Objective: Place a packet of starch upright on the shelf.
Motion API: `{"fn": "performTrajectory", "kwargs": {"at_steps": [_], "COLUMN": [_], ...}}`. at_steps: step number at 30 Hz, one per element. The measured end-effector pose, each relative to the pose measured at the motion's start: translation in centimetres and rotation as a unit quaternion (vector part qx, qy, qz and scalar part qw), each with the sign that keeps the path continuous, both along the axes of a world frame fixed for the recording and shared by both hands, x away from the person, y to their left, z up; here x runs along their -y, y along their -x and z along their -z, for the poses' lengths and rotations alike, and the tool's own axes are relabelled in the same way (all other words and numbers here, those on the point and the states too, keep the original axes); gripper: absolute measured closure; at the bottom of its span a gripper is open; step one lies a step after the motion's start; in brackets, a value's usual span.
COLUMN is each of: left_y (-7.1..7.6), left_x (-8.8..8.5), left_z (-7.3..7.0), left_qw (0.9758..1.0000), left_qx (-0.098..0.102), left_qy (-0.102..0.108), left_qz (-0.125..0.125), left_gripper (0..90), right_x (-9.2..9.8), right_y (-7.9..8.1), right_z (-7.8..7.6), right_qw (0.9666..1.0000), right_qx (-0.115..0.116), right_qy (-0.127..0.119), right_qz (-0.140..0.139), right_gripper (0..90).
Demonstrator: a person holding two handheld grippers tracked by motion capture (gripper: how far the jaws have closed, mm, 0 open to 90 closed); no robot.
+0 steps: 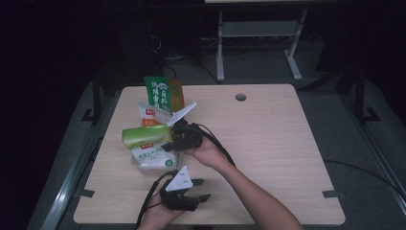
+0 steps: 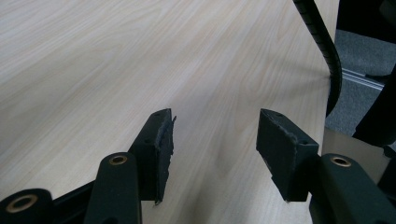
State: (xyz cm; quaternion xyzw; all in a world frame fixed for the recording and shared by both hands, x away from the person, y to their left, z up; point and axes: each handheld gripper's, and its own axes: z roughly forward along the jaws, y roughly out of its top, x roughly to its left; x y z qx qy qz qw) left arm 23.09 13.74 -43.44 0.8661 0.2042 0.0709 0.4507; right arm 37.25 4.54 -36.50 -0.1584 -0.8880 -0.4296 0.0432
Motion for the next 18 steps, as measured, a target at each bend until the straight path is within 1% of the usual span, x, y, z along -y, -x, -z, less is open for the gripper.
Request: {"fn": "performTrajectory", "kwargs": {"at_steps": [4,5,7,9,10,11,13,16,18], "left_y": [-0.1,-0.2,-0.2,-0.3,-0.3,-0.3,-0.3,-0.4,-0.5], "left_x": [-0.2,-0.2,-0.2,-0.2,-0.2,-0.3,-0.3,-0.3,-0.4], "left_z": [0.0,0.0,0.0,0.0,0.0,-0.1,-0.1,-0.1,-0.1], "left_qw": [1.0000,1.0000,1.0000,1.0000,1.0000,1.0000,1.0000,1.0000,1.0000], "left_qx": [0.000,0.000,0.000,0.001,0.001,0.002,0.002,0.003,0.004], "left_qy": [0.001,0.000,-0.001,-0.001,0.000,0.000,-0.001,-0.001,-0.001], "left_qz": [-0.005,-0.005,-0.006,-0.007,-0.008,-0.007,-0.007,-0.007,-0.007], "left_gripper": [45.5,45.5,45.3,44.9,44.8,44.7,44.7,44.5,44.4], "right_x": [0.2,0.3,0.3,0.3,0.4,0.5,0.8,1.4,1.9], "right_y": [-0.1,-0.1,-0.1,0.1,0.0,0.0,0.1,0.0,-0.1], "right_z": [0.2,0.3,0.3,0.2,0.3,0.2,0.2,0.1,0.0], "right_qw": [1.0000,0.9999,0.9999,1.0000,1.0000,0.9999,0.9998,0.9998,0.9999], "right_qx": [-0.005,-0.010,-0.009,-0.003,-0.001,-0.009,-0.013,-0.013,-0.009], "right_qy": [-0.002,-0.005,-0.005,-0.003,-0.007,-0.009,-0.013,-0.013,-0.013], "right_qz": [-0.001,0.001,0.000,0.001,-0.003,-0.001,-0.004,-0.008,-0.007], "right_gripper": [88.7,88.7,88.0,84.2,80.6,79.6,76.3,71.1,69.9]}}
